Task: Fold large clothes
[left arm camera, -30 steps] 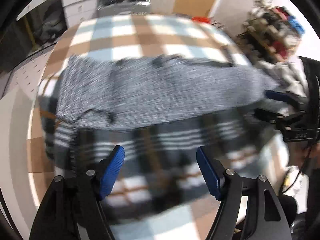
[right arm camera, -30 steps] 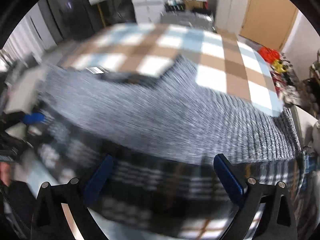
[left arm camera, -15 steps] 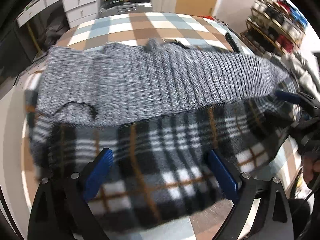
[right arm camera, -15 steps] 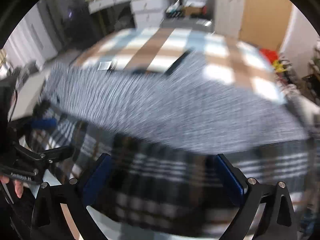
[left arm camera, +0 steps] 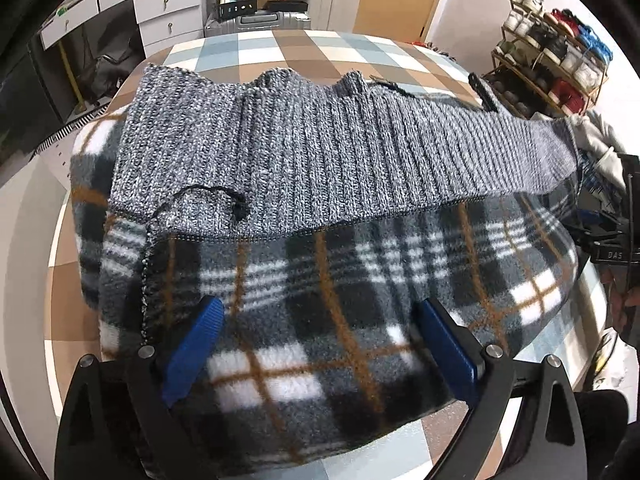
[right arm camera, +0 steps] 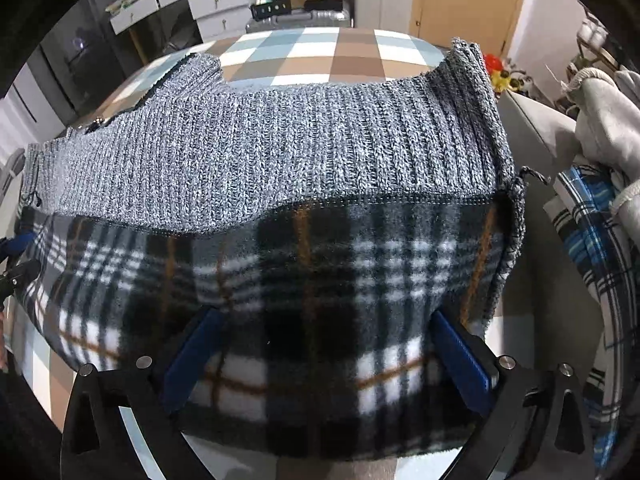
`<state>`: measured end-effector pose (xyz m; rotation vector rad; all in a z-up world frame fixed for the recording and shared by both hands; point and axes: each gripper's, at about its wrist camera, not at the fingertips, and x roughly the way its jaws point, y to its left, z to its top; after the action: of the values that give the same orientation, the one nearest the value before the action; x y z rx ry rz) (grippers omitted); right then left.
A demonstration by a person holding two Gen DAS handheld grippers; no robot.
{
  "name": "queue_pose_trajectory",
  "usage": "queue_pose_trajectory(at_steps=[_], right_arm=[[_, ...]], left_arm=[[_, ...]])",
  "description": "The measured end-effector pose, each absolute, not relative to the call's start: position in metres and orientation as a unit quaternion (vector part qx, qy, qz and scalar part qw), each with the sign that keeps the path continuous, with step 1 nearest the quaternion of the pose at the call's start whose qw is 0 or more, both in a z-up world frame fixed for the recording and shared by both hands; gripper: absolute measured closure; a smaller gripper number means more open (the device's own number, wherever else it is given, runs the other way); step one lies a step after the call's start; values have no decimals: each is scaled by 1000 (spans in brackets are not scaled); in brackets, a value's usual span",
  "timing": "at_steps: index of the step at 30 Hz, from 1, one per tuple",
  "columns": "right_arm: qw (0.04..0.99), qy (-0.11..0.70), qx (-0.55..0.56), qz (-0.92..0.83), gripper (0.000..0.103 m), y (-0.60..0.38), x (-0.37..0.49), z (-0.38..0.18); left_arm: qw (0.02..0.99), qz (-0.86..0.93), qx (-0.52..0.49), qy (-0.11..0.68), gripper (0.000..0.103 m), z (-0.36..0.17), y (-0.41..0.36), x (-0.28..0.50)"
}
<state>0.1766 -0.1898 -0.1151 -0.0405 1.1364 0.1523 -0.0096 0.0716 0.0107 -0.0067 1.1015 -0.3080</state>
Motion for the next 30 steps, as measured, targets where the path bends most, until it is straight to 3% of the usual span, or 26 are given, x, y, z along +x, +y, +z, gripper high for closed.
queue_pose_trajectory(at_steps=[2, 5, 8, 12, 17, 20, 23, 30], right_arm=[[831, 551, -19, 69, 0, -189, 179, -100], [857, 510, -27, 75, 0, -183, 184, -65], [865, 489, -77, 83, 0, -156, 197, -41], [847, 511, -132, 63, 0, -136, 230, -55], [840, 532, -69, 84, 0, -169, 261, -88], [837, 537, -58, 91, 0, -173, 259, -105], [836, 538, -58, 87, 0, -173, 258, -106], [853, 502, -17, 142, 0, -169, 210, -63]], left_arm=[[839, -145, -24, 524, 8, 20, 75, -10], [839, -165, -49, 517, 8, 41, 76, -11], [846, -162, -16, 508, 8, 57, 68, 3], [843, -117, 3, 525, 8, 50, 80, 38], [804, -134, -80, 574, 8, 23, 108, 63], [807, -149, -41, 570, 6, 10, 100, 56], [814, -151, 1, 561, 3, 10, 87, 46], [832, -157, -13, 533, 2, 44, 89, 3]])
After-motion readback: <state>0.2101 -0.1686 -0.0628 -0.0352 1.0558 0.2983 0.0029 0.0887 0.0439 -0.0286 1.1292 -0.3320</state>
